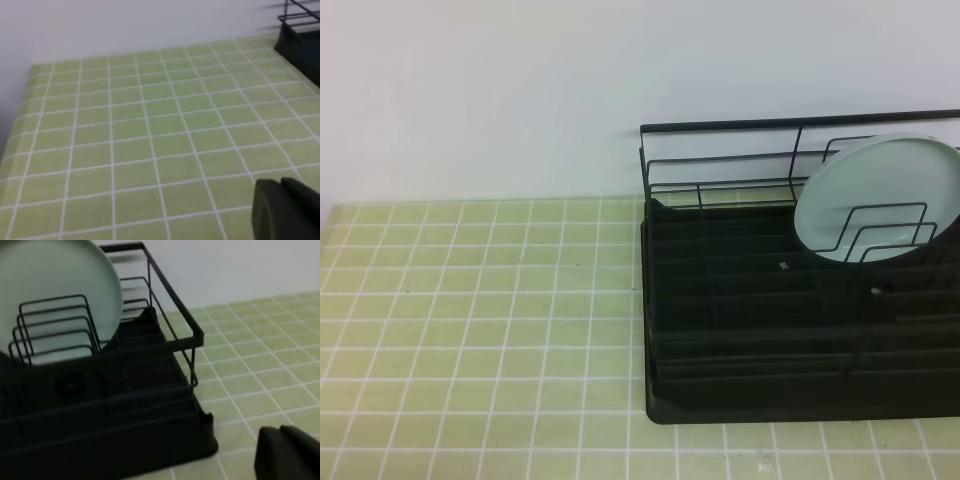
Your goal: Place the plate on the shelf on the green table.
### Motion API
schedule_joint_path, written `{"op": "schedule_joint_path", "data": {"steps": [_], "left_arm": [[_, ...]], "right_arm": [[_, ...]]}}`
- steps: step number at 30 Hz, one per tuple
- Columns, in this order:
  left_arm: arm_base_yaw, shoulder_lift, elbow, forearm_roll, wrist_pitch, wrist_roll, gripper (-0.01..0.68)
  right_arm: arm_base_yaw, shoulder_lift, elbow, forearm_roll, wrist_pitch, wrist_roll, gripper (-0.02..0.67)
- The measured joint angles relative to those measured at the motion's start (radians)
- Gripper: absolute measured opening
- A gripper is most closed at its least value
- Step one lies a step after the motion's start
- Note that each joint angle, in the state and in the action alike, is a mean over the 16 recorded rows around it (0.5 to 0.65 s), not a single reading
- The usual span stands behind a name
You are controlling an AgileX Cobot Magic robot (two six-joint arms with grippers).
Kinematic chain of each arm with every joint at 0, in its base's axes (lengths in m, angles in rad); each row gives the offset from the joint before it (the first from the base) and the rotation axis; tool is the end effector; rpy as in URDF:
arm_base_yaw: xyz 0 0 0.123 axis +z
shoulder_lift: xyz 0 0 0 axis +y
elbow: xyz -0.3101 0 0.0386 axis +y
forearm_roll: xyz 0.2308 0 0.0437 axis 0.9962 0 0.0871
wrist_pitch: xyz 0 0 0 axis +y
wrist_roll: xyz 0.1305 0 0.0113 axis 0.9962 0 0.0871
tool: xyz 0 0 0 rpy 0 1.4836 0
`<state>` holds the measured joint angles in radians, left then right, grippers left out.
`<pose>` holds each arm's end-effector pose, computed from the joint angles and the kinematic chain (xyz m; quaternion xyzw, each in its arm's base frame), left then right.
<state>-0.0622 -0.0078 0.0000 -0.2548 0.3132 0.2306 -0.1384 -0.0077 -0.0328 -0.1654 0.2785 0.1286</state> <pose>0.0471 -0.0131 0.1775 0.0438 0.7755 -0.0536 0.6276 0.0466 -0.0125 0.1929 0.0556 0.7551 -0.0722 0.6493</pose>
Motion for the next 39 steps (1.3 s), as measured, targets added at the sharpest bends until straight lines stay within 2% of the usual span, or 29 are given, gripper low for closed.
{"op": "schedule_joint_path", "data": {"steps": [9,15,39], "left_arm": [[0.138,0.0,0.0,0.0,0.002,0.003,-0.001],[0.197,0.0,0.0,0.014,0.001,-0.001,-0.001],[0.212,0.0,0.0,0.023,0.005,-0.001,-0.001]], "right_arm": [[0.004,-0.007,0.067,-0.04,0.052,0.042,0.001],[0.005,-0.007,0.067,-0.048,0.055,0.013,0.001],[0.005,-0.005,0.067,0.041,0.048,-0.036,0.001]]}}
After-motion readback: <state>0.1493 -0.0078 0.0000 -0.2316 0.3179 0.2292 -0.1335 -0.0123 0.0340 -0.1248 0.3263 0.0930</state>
